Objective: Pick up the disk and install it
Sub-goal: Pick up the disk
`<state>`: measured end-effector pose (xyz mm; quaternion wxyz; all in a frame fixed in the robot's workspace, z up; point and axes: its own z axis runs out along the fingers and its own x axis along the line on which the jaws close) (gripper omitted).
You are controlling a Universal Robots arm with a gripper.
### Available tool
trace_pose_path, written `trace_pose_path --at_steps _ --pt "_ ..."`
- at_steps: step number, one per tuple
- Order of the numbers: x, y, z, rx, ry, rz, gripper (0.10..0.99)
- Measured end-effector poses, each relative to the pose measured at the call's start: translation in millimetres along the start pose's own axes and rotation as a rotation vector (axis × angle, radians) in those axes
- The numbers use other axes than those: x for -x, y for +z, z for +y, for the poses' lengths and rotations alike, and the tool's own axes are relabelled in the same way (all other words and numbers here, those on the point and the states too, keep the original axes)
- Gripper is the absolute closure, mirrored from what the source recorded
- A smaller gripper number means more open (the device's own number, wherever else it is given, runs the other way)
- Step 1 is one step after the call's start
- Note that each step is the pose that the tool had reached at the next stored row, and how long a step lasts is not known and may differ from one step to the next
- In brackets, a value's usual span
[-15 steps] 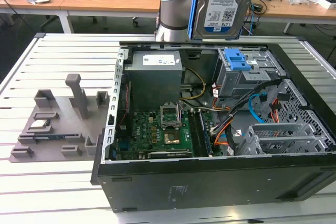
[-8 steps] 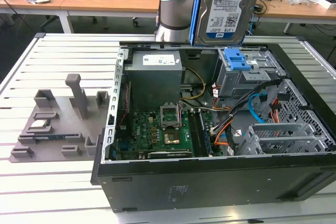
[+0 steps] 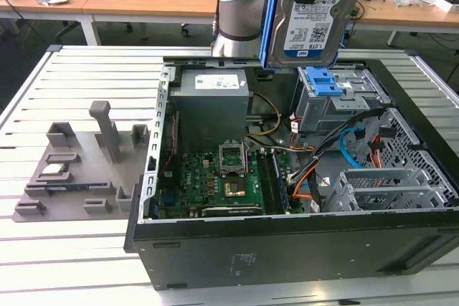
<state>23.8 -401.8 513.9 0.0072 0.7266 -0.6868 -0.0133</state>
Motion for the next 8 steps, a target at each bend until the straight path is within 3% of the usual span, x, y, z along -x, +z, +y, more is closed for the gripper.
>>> trace_pose_path --at_steps 8 --pt "-16.4 0.0 0.9 0.000 0.000 0.0000 0.722"
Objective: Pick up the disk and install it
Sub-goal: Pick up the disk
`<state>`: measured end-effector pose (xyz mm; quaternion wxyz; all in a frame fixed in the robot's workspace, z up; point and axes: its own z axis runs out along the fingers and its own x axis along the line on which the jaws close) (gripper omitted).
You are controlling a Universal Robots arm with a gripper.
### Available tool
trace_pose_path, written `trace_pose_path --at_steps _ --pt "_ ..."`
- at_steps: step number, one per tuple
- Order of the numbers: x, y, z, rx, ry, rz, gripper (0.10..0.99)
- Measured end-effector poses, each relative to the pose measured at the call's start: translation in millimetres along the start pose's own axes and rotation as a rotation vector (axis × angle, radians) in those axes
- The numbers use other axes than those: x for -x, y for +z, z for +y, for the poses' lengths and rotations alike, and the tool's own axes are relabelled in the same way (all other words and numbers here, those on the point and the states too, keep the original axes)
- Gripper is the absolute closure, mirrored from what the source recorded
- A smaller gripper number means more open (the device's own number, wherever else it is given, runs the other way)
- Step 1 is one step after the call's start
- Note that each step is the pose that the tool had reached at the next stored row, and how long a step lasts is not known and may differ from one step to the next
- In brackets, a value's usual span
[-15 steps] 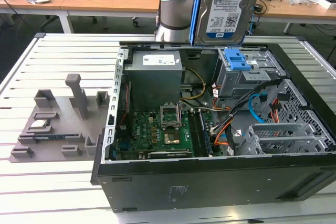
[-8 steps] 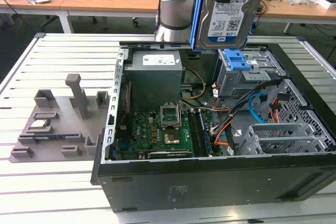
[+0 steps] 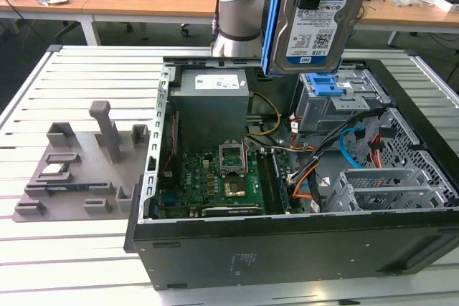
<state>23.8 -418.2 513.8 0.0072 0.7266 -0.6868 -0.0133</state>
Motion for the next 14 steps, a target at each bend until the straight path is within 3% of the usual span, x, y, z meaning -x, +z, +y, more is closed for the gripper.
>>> trace_pose_path --at_steps 14 --pt "-24.5 0.3 1.4 0.000 0.000 0.0000 0.722"
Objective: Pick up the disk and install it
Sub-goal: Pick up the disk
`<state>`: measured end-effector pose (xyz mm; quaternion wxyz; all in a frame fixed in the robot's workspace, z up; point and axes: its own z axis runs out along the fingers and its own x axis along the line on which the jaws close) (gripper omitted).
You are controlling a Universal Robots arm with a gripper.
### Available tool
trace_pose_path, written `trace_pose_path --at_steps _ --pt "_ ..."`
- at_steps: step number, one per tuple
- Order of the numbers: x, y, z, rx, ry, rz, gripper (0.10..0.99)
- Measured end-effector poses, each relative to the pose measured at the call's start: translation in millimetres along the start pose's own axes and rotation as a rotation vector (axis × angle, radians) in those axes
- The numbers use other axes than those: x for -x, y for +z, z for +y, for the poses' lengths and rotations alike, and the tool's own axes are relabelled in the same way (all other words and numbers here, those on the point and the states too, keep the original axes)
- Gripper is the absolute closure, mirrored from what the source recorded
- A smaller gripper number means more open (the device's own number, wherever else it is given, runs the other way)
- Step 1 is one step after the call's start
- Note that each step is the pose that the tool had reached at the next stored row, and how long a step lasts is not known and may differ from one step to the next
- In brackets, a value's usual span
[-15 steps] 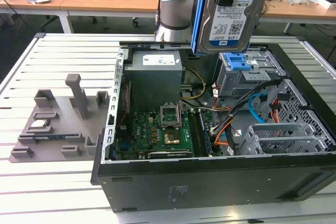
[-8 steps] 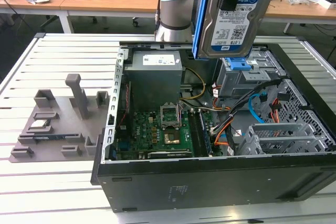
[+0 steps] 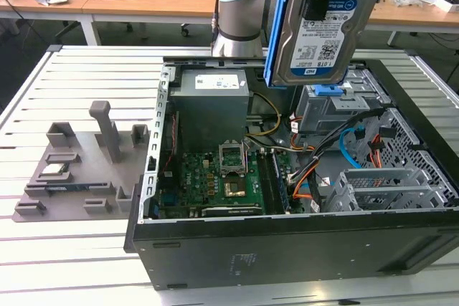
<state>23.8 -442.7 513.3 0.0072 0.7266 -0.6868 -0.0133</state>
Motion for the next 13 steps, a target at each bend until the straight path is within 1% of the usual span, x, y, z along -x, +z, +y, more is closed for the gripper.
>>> trace_pose_path --at_steps 5,13 --pt "-8.5 0.3 0.5 0.000 0.000 0.0000 0.722" --pt "-18.4 0.6 1.0 0.000 0.000 0.0000 0.722"
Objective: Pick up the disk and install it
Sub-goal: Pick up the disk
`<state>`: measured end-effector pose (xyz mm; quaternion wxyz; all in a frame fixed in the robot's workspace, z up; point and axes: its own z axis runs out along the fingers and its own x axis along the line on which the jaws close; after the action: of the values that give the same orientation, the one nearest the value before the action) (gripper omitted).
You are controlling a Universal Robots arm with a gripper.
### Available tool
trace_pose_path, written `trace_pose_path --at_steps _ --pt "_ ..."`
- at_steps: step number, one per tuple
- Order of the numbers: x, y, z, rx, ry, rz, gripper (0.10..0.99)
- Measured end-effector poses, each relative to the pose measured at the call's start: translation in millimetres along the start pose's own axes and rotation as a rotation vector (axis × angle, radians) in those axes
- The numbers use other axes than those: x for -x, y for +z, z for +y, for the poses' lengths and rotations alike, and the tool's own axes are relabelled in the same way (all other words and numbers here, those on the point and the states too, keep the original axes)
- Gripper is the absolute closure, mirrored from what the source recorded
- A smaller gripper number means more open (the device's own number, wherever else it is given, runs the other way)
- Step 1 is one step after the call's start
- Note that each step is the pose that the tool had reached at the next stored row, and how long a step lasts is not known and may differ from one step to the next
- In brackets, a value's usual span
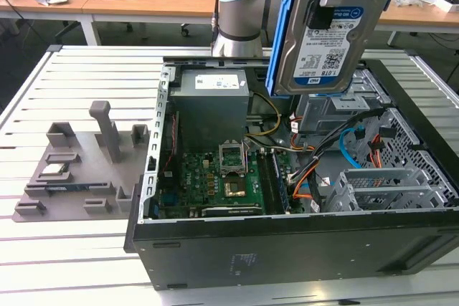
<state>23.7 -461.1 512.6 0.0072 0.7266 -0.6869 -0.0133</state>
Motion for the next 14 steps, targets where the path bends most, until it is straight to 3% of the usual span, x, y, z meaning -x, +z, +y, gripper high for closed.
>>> trace_pose_path --at_steps 14 --pt "-22.7 0.4 1.3 0.000 0.000 0.0001 0.722"
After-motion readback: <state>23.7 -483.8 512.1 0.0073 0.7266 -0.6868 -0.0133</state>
